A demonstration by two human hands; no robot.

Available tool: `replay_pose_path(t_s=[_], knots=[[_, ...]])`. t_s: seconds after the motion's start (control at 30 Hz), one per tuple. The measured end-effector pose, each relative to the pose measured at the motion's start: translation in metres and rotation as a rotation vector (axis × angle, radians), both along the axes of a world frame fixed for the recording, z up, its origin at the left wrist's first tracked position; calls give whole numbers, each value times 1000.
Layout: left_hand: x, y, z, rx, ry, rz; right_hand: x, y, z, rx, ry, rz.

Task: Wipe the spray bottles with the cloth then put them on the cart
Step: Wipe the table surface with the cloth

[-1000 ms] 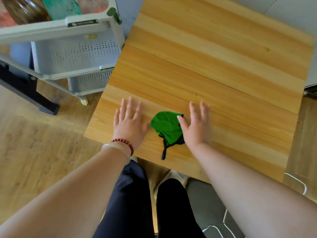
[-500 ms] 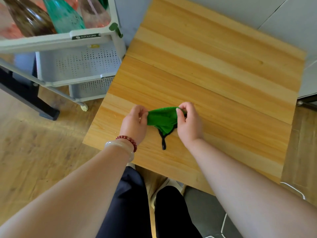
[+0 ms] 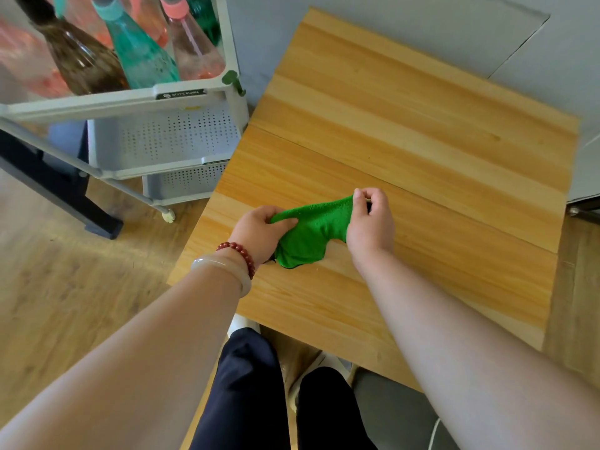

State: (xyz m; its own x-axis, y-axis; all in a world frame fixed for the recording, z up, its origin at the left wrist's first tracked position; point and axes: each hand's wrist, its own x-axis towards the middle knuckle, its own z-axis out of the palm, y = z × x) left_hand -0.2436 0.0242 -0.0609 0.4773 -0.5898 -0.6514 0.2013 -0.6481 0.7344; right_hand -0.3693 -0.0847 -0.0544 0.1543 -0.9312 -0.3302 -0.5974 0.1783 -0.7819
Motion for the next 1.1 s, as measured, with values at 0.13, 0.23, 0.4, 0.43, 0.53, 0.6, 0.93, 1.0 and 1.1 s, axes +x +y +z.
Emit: replay_pose_path(t_s=[0.13, 0.23, 0.4, 0.43, 0.53, 0.6, 0.93, 1.0, 1.1], knots=[[1, 4, 0, -9, 28, 104, -2, -3, -1, 74, -31, -74], [-3, 2, 5, -78, 191, 218, 4, 5, -1, 436, -58, -28], [3, 2, 7, -92, 173, 202, 7, 14, -15, 565, -42, 3], [6, 4, 7, -80, 183, 208, 5, 11, -13, 465, -38, -19], [14, 8, 4, 31, 101, 140, -4, 4, -3, 85, 27, 66], [18, 11, 5, 129, -36, 50, -9, 3, -2, -73, 35, 165], [25, 22, 6, 8, 150, 229, -20, -7, 2, -12, 1, 72], [25, 22, 5, -12, 88, 218, -22, -6, 3, -19, -36, 68], [21, 19, 13, 23, -200, 73, -23, -4, 4, -11, -89, 71]])
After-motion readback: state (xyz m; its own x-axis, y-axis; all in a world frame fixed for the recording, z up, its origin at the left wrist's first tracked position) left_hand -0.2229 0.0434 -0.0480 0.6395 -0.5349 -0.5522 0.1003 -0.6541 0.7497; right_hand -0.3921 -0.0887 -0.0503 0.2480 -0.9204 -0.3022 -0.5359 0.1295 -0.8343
